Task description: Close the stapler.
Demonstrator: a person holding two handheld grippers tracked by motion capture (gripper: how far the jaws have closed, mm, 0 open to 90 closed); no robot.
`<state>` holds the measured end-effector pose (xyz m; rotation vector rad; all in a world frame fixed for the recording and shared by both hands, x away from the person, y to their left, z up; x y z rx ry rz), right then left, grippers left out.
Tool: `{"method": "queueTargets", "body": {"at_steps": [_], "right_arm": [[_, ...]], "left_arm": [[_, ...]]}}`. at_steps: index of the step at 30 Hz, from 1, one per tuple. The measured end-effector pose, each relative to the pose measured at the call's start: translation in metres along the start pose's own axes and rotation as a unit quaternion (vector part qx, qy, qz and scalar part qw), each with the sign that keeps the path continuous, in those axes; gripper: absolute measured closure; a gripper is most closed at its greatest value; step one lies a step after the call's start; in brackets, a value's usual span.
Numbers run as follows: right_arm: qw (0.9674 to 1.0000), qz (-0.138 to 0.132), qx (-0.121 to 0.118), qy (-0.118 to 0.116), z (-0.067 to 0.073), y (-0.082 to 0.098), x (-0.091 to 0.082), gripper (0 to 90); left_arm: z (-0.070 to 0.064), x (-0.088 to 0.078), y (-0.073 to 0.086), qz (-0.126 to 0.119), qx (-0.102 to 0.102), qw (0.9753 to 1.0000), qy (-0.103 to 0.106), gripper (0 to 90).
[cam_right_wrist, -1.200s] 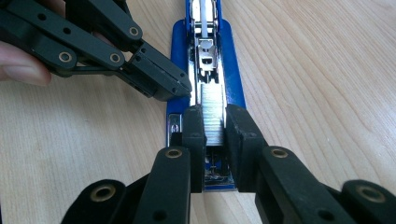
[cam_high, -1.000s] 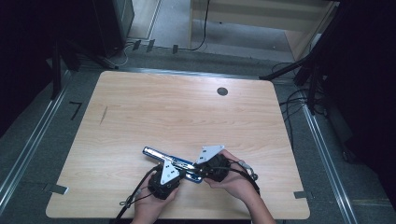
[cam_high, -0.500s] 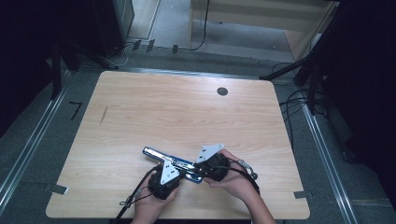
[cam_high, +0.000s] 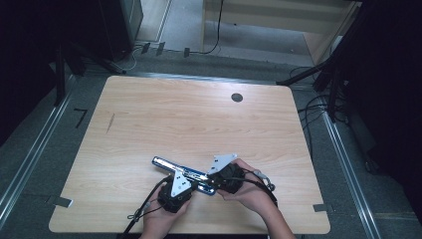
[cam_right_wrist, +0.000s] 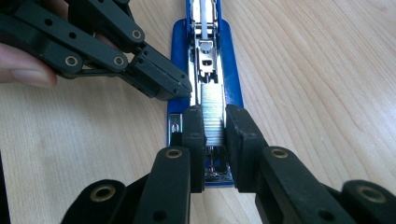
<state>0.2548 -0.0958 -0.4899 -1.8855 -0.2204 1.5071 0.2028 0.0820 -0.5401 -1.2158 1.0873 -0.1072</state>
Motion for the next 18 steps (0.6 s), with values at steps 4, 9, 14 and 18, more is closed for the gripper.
{"method": "queueTargets", "body": {"at_steps": [4,9,14,18], "right_arm": [[0.9999,0.009,0.005,0.0,-0.0012,-0.0022,-0.0004,79.8],[0.9997,0.025,0.003,-0.002,-0.0019,-0.0052,-0.0008,79.8],[0.9991,0.041,-0.007,0.0,-0.0005,-0.008,0.0017,79.8],[0.999,0.045,-0.003,0.002,-0.0003,-0.0093,0.002,79.8]], "left_arm": [[0.0,0.0001,0.0,0.0,0.0,1.0,-0.001,90.0],[0.0003,-0.0001,0.0,0.001,0.0,1.0,0.0,90.0],[0.0002,-0.0002,0.0,0.001,0.0,1.0,0.0,90.0],[0.0001,-0.0001,0.0,0.0,0.0,1.0,0.0,90.0]]}}
Point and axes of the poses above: each handheld gripper's, and its own axes: x roughly forward along the jaws, y roughly out of its underside, z roughly to its left, the point moved 1 cm from there along x, roughly forward along the jaws, and after that the axes turned 4 degrees about y, right-handed, at the moved point
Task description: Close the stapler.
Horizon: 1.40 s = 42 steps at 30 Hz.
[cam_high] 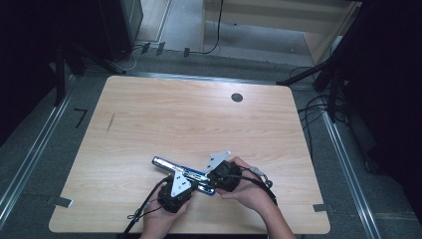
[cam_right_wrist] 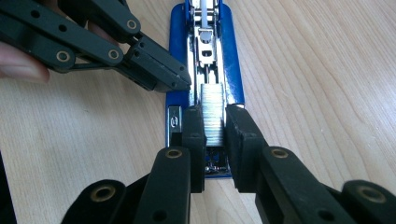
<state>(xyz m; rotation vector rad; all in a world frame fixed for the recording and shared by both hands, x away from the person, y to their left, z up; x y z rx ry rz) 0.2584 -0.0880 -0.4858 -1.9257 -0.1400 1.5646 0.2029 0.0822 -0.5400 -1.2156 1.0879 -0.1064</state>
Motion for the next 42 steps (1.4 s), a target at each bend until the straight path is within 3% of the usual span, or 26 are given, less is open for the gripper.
{"method": "queueTargets", "body": {"at_steps": [17,28,31,37,42], "right_arm": [[1.0,0.003,0.003,-0.002,0.0,0.0,0.003,79.3],[0.9999,-0.003,0.012,-0.009,-0.002,0.003,0.004,70.7],[0.9995,-0.013,0.024,-0.016,-0.003,0.003,0.001,70.6],[0.9993,-0.006,0.03,-0.019,-0.002,0.008,0.005,71.4],[0.9991,-0.012,0.039,-0.014,-0.003,0.011,0.005,76.7]], "left_arm": [[0.0,0.0,0.0,0.001,0.001,1.0,0.0,90.0],[0.0,0.0,0.0,0.0,0.0,1.0,0.0,90.0],[0.0,0.0,0.0,0.0,0.0,1.0,0.0,90.0],[0.0,0.0,0.0,0.0,0.0,1.0,0.0,90.0],[0.0,0.0,0.0,0.001,0.0,1.0,0.0,90.0]]}}
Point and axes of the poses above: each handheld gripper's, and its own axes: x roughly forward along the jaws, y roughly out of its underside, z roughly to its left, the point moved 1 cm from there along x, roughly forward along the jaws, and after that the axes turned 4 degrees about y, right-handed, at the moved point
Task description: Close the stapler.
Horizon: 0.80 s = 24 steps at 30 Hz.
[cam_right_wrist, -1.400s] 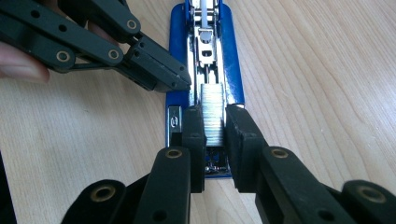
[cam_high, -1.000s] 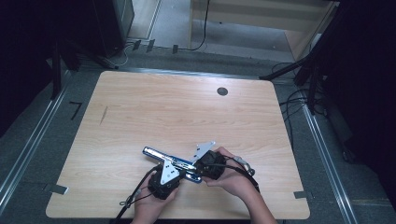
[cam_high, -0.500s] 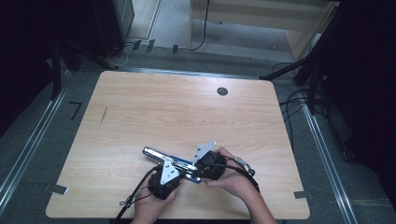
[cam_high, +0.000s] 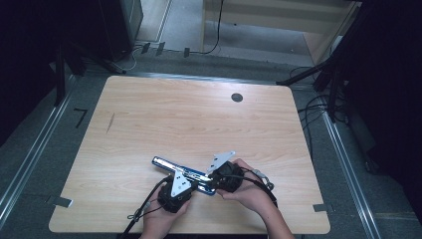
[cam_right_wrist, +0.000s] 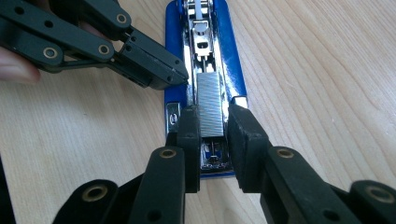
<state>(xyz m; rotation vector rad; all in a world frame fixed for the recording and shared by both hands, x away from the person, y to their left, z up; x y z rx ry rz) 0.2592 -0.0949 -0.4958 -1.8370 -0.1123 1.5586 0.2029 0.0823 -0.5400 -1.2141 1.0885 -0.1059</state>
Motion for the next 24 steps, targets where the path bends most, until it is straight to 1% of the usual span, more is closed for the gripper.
{"method": "queueTargets", "body": {"at_steps": [11,19,21,24], "right_arm": [[1.0,0.004,-0.006,0.0,-0.0002,-0.0017,-0.0008,77.1],[1.0,0.003,0.0,-0.002,-0.0006,-0.0028,0.0004,76.2],[1.0,0.001,0.005,-0.002,-0.0002,-0.0036,0.0011,76.3],[1.0,0.003,0.004,-0.002,-0.0002,-0.0048,0.0028,76.5]], "left_arm": [[0.0001,-0.0001,0.0,0.0,0.0,1.0,0.0,90.0],[0.0001,0.0,0.0,0.0,-0.001,1.0,0.0,90.0],[0.0001,0.0,0.0,0.0,-0.001,1.0,0.0,90.0],[0.0,0.0,0.0,0.0,-0.001,1.0,0.0,90.0]]}}
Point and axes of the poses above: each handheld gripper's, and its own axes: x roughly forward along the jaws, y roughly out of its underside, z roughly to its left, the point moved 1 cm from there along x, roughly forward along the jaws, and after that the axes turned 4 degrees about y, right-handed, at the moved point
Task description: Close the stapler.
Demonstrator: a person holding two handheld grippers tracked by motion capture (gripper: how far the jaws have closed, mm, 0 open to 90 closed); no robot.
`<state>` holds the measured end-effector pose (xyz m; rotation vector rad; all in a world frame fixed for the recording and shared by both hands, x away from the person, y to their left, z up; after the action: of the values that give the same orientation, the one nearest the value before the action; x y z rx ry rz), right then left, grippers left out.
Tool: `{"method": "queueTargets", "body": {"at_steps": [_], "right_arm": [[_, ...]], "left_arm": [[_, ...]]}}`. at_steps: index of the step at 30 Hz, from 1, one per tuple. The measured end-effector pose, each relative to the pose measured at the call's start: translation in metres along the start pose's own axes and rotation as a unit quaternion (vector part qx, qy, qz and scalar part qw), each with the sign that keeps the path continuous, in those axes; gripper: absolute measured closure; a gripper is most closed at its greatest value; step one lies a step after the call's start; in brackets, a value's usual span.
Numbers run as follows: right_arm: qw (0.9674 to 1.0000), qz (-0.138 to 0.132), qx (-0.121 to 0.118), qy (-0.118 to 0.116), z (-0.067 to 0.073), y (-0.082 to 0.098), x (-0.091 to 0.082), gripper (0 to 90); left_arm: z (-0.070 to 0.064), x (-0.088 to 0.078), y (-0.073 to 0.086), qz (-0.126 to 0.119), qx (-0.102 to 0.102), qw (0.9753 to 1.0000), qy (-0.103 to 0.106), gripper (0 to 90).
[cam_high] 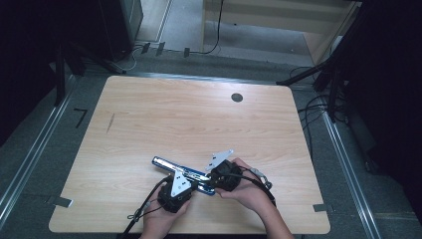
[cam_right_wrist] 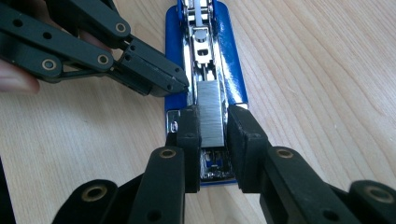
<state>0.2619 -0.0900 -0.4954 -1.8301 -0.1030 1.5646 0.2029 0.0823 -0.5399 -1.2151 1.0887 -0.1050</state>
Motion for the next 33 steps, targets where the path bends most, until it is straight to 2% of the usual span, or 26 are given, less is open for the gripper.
{"method": "queueTargets", "body": {"at_steps": [11,14,17,22,33], "right_arm": [[1.0,-0.001,-0.003,-0.001,0.0005,-0.0034,-0.0001,77.7],[1.0,-0.009,-0.003,0.0,0.0001,-0.0059,-0.0016,79.7],[1.0,-0.004,-0.007,-0.002,0.0013,-0.0073,0.0004,79.7],[0.9999,-0.009,-0.002,-0.004,0.0017,-0.008,0.002,79.7],[0.9999,0.005,-0.012,0.002,0.0007,-0.01,-0.0016,79.8]], "left_arm": [[0.0,0.0001,0.0,-0.001,0.0,1.0,0.0,90.0],[-0.0001,0.0001,0.0,0.0,0.0,1.0,0.0,90.0],[-0.0001,0.0001,0.0,-0.001,0.0,1.0,0.0,90.0],[0.0,0.0001,0.0,-0.001,0.0,1.0,0.0,90.0],[0.0,0.0001,0.0,0.0,0.0,1.0,0.0,90.0]]}}
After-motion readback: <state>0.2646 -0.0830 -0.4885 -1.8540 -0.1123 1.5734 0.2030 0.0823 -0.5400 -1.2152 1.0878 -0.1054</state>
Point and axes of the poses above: each handheld gripper's, and its own axes: x roughly forward along the jaws, y roughly out of its underside, z roughly to its left, the point moved 1 cm from there along x, roughly forward along the jaws, and after that the axes turned 4 degrees about y, right-handed, at the moved point
